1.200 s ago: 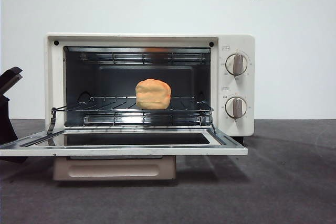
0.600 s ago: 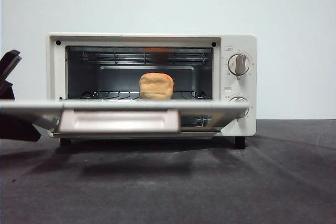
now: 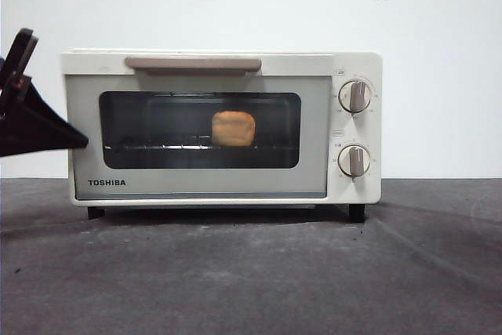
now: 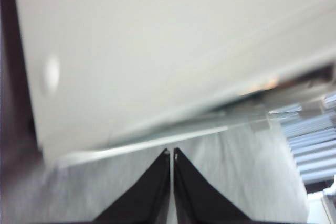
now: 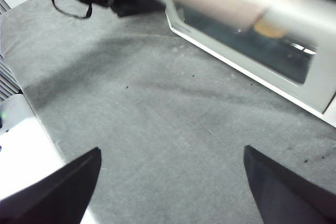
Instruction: The left arm flap open the oven, the right arm pick bread and place it into oven, the left arm flap close the oven
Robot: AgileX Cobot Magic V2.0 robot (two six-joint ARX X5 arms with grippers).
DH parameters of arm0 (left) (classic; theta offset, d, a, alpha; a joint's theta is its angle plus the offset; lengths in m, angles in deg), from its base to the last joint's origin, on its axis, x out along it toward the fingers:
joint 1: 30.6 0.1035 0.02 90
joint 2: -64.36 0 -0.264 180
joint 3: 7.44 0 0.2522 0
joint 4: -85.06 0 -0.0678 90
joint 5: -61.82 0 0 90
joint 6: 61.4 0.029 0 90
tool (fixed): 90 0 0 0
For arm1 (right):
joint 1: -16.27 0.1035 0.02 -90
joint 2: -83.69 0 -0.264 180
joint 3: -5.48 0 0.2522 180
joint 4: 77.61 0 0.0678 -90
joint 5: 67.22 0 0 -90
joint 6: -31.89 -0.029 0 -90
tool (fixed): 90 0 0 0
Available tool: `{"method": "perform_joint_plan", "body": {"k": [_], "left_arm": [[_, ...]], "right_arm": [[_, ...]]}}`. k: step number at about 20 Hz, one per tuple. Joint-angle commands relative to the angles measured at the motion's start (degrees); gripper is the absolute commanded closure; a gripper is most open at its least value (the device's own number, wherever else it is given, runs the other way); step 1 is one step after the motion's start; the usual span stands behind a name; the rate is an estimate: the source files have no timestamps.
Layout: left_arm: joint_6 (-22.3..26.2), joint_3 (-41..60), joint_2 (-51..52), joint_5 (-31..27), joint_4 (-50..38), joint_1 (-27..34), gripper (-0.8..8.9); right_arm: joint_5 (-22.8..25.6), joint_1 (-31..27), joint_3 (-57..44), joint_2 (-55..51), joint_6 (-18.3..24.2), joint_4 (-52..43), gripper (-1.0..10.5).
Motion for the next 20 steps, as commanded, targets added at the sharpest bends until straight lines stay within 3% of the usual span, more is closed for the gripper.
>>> {"method": "perform_joint_plan", "body": {"k": [1,11,15,20], "left_arm": [[-3.96,-0.76,-0.57,0.24,-3.63,0.48,7.99],[-4.44,-0.87,6.91,0.17,-2.19,0.31,7.97],[-0.26,-0.9,16.85,-2.38,7.32,-0.52,7.97],[10.38,-3.32,31.65,-10.01,28.5,-4.24,7.97]], "right_arm": [[-0.02,0.61,0.7,0.39,-0.57,-0.48,5.2],[1.55,0.61,0.7,0.46,-0.39,-0.57,5.2],[1.9,0.61,0.7,0.46,-0.26,-1.25,5.2],[3.15,0.61,0.7,0.5,-0.09,-2.32,5.2]]}}
